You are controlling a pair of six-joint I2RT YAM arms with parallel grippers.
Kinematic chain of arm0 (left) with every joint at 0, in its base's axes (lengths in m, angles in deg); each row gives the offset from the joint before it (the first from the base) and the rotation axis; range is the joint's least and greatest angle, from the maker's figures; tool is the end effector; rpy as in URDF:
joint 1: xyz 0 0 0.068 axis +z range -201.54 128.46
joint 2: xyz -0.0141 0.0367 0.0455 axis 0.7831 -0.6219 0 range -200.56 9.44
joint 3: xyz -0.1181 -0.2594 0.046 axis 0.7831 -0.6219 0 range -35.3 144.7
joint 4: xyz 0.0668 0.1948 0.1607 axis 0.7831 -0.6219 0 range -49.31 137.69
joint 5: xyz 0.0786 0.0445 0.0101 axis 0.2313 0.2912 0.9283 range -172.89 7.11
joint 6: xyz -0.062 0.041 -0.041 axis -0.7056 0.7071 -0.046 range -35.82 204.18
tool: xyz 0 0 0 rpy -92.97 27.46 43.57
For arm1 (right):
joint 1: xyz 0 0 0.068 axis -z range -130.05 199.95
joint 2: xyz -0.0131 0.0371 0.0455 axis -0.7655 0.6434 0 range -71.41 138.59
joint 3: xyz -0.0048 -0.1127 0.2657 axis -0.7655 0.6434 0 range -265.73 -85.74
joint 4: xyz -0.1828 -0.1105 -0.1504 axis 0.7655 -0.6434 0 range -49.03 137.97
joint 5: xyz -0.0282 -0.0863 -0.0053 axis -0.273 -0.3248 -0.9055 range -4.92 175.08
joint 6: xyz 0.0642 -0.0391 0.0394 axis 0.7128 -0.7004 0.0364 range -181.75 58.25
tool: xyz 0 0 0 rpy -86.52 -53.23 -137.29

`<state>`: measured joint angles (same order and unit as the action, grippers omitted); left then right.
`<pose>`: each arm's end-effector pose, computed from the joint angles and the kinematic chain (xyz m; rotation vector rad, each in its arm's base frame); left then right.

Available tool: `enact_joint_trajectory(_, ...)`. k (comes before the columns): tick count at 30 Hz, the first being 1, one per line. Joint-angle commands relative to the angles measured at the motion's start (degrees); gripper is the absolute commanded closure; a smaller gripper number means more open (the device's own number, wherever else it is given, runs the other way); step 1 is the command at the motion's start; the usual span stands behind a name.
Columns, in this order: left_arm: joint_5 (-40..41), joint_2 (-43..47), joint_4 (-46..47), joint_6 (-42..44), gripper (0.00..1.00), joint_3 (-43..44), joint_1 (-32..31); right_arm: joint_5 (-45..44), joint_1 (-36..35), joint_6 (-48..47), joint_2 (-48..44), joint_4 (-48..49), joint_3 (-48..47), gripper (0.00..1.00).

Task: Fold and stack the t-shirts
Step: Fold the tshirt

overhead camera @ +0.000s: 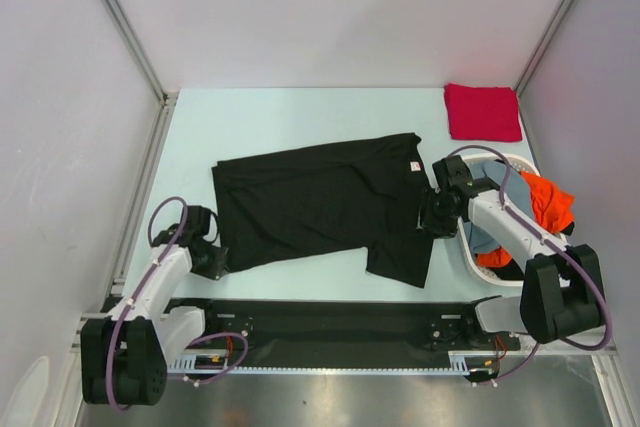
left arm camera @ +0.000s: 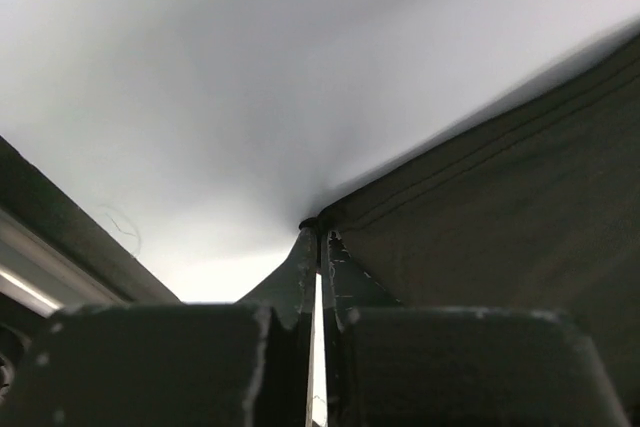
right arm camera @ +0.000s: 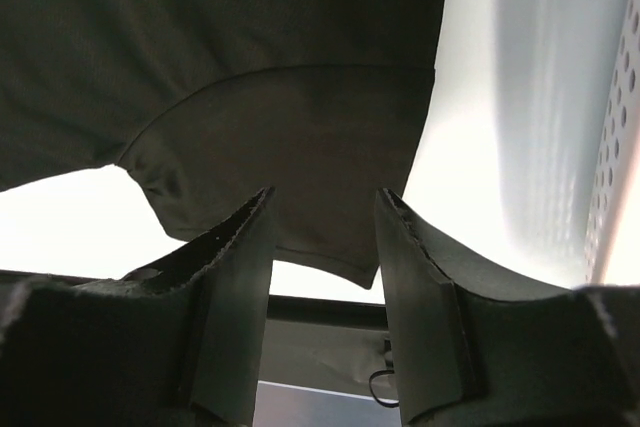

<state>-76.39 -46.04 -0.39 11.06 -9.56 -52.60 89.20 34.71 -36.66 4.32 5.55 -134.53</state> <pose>0.1348 0.0059 0.1304 -1.7223 2.3375 -0.0553 0.2385 0.0705 0.1890 0.2231 2.8064 0.2718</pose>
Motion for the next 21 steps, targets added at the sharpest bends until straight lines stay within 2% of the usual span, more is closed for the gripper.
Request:
enact_joint_trajectory(1, 2.37, -0.94, 1.49, 2.63, 1.0, 0.28, 2.63, -1.31, 0.13, 1.46, 1.53, 2.6, 0.02, 0.51)
enact_joint_trajectory(14, 8.52, -1.03, -0.62, 9.84, 1.0, 4.94, 6.07, -1.31, -0.92, 3.31, 3.99, 4.88, 2.48, 0.51)
enact_joint_trajectory(21, 6.69, -1.38, 0.0, 10.19, 1.0, 4.85, 6.07, -1.14, -1.45, 3.75, 6.1, 6.99, 4.32, 0.53)
